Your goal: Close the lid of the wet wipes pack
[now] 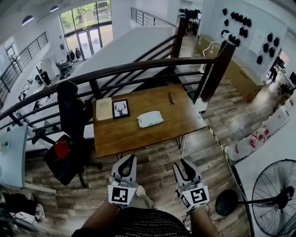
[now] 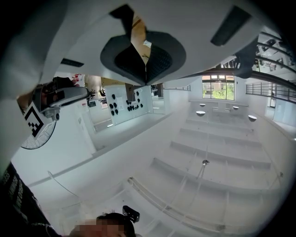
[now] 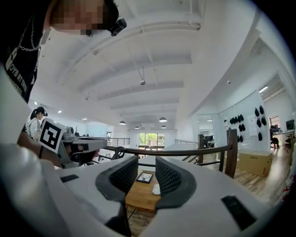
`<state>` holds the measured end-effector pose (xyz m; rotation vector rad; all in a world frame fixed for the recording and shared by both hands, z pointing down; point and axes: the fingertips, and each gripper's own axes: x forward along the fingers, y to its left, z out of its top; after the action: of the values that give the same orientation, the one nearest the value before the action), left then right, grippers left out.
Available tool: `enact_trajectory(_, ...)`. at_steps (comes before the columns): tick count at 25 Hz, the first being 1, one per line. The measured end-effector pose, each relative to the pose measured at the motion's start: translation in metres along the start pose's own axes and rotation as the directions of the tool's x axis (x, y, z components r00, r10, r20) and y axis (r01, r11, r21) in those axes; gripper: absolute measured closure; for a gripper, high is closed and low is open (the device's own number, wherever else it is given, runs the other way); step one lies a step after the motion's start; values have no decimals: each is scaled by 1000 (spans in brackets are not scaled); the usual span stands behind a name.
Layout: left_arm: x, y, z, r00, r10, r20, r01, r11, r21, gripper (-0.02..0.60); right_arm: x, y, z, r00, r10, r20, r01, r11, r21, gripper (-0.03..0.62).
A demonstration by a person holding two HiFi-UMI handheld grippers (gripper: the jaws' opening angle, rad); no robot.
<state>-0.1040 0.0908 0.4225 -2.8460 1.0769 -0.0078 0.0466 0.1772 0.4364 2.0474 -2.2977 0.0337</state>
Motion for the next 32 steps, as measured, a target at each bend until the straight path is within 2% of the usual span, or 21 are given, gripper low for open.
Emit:
enact_trajectory(8, 49, 32, -19, 999, 8, -47, -9, 1000, -7, 554, 52, -21, -7, 1000, 15, -25, -15, 1000, 8, 468)
enact_trajectory(14, 86, 49, -18, 999, 11, -36, -11, 1000, -15, 554, 85, -37, -11, 998, 29, -47, -29, 1000, 0, 468)
enact_trajectory(20, 115, 62, -14, 999, -15, -39, 14, 999, -33, 554, 112, -45, 4, 998, 33, -54, -35, 999, -36, 468)
enact_trajectory(24, 127, 66, -18, 998, -45, -52, 42, 998, -44, 554, 129, -44, 12, 997, 41, -63, -46, 996, -71, 468)
enact_trajectory(32, 142, 94, -28, 997, -47, -64, 44, 998, -43, 554, 159, -49, 15, 999, 23, -40, -25, 999, -40, 468)
